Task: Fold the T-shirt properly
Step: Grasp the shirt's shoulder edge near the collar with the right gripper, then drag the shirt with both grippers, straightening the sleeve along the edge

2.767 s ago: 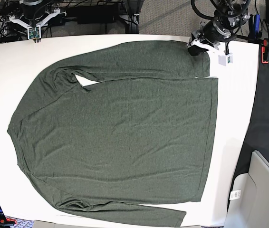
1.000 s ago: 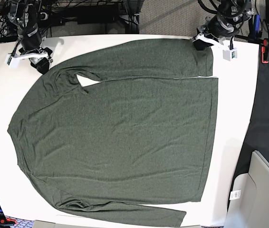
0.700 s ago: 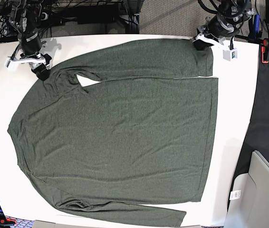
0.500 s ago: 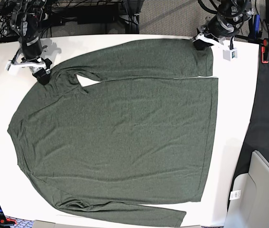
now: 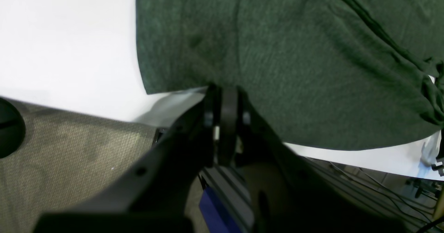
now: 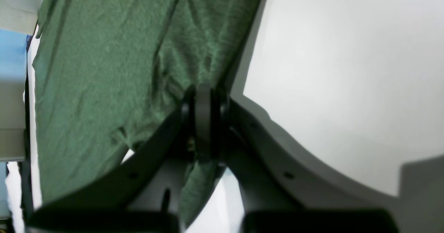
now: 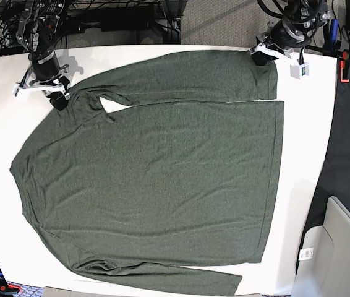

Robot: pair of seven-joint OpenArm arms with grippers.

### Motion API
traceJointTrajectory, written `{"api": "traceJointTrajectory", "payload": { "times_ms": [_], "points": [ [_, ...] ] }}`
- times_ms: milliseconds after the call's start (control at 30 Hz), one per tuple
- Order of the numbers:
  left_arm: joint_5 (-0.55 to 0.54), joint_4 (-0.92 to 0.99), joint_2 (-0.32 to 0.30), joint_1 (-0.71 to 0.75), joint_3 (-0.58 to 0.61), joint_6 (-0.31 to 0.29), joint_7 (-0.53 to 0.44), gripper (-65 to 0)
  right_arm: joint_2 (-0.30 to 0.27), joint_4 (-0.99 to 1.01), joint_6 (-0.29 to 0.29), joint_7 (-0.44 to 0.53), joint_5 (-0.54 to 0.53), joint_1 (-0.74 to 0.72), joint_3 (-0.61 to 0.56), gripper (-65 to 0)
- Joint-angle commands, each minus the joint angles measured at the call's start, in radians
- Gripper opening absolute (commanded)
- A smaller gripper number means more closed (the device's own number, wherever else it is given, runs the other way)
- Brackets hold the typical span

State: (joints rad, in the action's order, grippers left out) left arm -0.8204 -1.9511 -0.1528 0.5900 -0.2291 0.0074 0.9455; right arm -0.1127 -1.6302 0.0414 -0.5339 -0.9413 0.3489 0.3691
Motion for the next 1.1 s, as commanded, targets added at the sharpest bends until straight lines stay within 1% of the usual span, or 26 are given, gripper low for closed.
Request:
{"api": "traceJointTrajectory", "payload": {
  "times_ms": [0,100,167,300,367,433,500,567,633,733,867,1067],
  "points": [
    [-0.009,-0.018,-0.008,0.005,-0.003,-0.004,-0.001,-65.0,-0.002,-0.014,-0.036,-0.051,-0.008,0.034,0.003,-64.7],
    [-0.009,-0.02,-0.008,0.006,-0.003,-0.004,-0.001,-65.0,-0.005,-0.06,-0.036,-0.051,-0.04,0.066,0.005,-64.7],
    [-0.009,-0.021,-0.008,0.018,-0.003,-0.004,-0.006,-65.0,-0.005,-0.091,-0.03,-0.051,-0.043,0.095,0.026,-64.7],
    [-0.009,-0.023,-0.009,0.037,-0.006,-0.004,-0.007,-65.0,-0.005,-0.149,0.048,-0.051,-0.06,0.16,0.071,-64.7],
    [-0.01,-0.023,-0.014,0.052,-0.037,-0.004,-0.007,-65.0,-0.005,-0.184,0.07,-0.053,-0.08,0.197,0.101,-64.7],
    [-0.01,-0.026,-0.014,0.061,-0.062,-0.005,-0.007,-65.0,-0.012,-0.216,0.073,-0.053,-0.094,0.227,0.121,-64.7],
    [-0.012,-0.029,-0.014,0.075,-0.097,-0.016,-0.007,-65.0,-0.035,-0.258,0.074,-0.053,-0.101,0.263,0.143,-64.7],
    [-0.012,-0.029,-0.014,0.089,-0.129,-0.06,-0.007,-65.0,-0.041,-0.288,0.074,-0.053,-0.115,0.292,0.156,-64.7],
    [-0.012,-0.029,-0.014,0.092,-0.163,-0.119,-0.007,-65.0,-0.041,-0.318,0.074,-0.053,-0.135,0.324,0.178,-64.7],
    [-0.012,-0.031,-0.014,0.115,-0.217,-0.152,-0.006,-65.0,-0.041,-0.351,0.074,-0.053,-0.158,0.361,0.189,-64.7],
    [-0.012,-0.031,-0.014,0.118,-0.244,-0.152,-0.006,-65.0,-0.041,-0.374,0.076,-0.053,-0.184,0.401,0.189,-64.7],
    [-0.015,-0.031,-0.011,0.118,-0.238,-0.154,0.0,-65.0,-0.04,-0.381,0.076,-0.053,-0.2,0.401,0.184,-64.7]
  ]
}}
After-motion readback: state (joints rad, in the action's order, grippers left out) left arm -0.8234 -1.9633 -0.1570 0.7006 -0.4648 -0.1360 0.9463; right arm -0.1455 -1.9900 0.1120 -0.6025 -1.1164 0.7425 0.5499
